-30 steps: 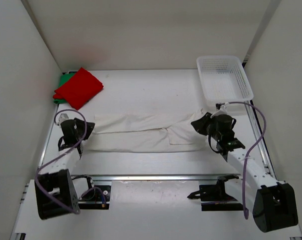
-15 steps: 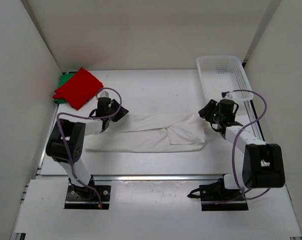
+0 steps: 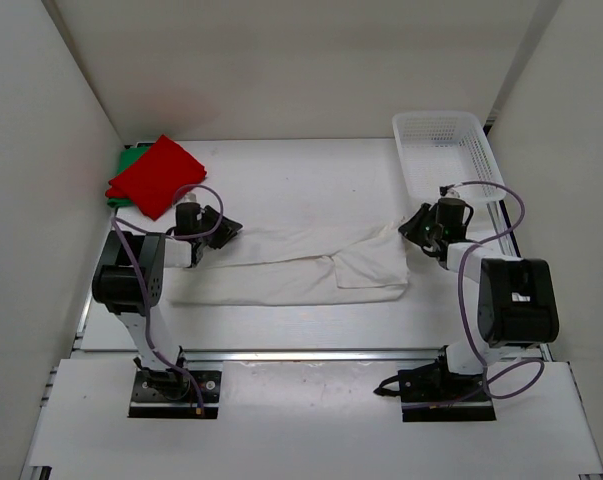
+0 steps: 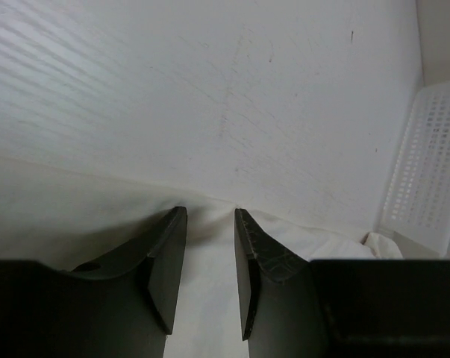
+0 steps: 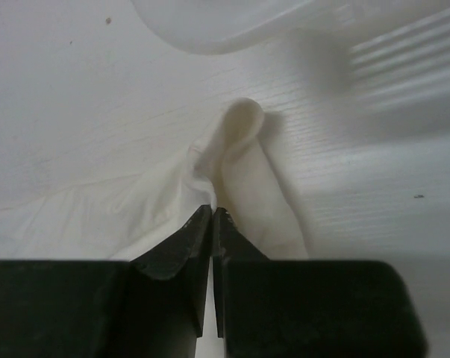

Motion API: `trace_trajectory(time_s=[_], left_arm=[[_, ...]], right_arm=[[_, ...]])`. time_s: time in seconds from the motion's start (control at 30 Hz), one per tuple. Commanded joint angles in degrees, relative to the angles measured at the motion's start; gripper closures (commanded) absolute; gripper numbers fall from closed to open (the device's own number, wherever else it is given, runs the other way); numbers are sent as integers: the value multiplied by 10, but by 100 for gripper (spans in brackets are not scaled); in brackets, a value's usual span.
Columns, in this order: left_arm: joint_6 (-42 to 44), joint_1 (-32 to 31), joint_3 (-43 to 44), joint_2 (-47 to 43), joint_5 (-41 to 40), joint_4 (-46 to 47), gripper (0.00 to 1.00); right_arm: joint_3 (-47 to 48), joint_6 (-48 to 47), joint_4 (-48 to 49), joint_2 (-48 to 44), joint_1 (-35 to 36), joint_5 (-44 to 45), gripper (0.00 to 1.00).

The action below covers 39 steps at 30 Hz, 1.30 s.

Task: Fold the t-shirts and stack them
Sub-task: Fold the other side of the tshirt into a rectangle

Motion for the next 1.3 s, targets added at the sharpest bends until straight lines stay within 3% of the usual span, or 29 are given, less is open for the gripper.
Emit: trace_trajectory(time_s=[0.0, 0.33, 0.5, 0.63, 0.77, 0.87, 0.97, 1.1, 1.27], left_arm=[[-12, 28, -43, -16, 5, 8, 57], [-42, 81, -90, -48, 15, 28, 57], [-56, 79, -102, -68, 28, 46, 57], [-47, 57, -99, -117, 16, 33, 56], [-36, 0, -104, -163, -6, 24, 55], [-38, -57, -110, -176, -11, 35, 54], [-42, -109, -120, -178, -1, 49, 54], [-43, -157, -147, -183, 10, 66, 55], [-46, -183, -194, -198, 20, 87, 54]], right_arm=[[-23, 13, 53, -29, -18, 23, 97], [-48, 52, 47, 2, -80, -22, 99], [-52, 64, 38, -14, -80, -32, 74], [-59, 53, 8, -120, -47, 42, 65], [-54, 38, -11, -197, 10, 102, 78], [-65, 57, -15, -203, 63, 92, 93], [-118, 85, 6, -210, 102, 87, 100], [-238, 123, 33, -233, 85, 88, 100], [-312, 142, 43, -248, 42, 39, 100]])
